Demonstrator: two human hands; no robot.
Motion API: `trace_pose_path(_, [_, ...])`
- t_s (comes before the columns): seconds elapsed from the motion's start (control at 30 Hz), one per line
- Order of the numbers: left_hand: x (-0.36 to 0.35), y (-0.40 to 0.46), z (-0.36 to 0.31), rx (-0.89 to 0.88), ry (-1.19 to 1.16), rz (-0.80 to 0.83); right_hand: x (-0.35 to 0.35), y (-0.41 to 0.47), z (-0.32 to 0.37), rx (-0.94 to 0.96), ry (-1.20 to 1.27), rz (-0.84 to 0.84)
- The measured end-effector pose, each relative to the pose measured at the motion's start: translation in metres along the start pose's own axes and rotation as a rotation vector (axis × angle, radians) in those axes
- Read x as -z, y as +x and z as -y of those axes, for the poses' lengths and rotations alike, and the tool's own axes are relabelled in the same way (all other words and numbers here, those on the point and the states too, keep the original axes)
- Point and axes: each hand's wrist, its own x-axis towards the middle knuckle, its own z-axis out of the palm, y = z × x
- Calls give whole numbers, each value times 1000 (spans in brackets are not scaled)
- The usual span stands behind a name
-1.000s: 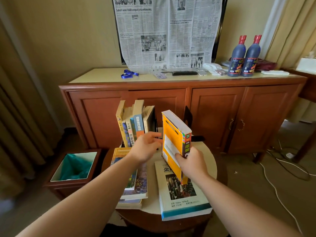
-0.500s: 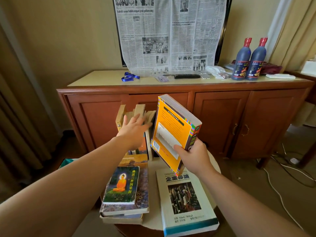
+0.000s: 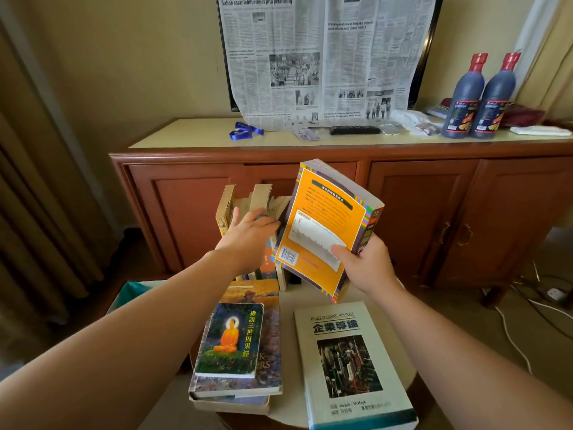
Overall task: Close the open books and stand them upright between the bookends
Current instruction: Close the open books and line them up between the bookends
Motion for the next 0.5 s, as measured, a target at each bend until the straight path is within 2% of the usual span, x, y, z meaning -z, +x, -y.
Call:
trace_pose_path(0.37, [3, -7, -1, 6, -22, 9, 2, 4, 2, 19, 2, -62])
trace_pose_path(0.5, [-2, -8, -2, 19, -51, -13, -15, -6, 7, 38, 18, -152])
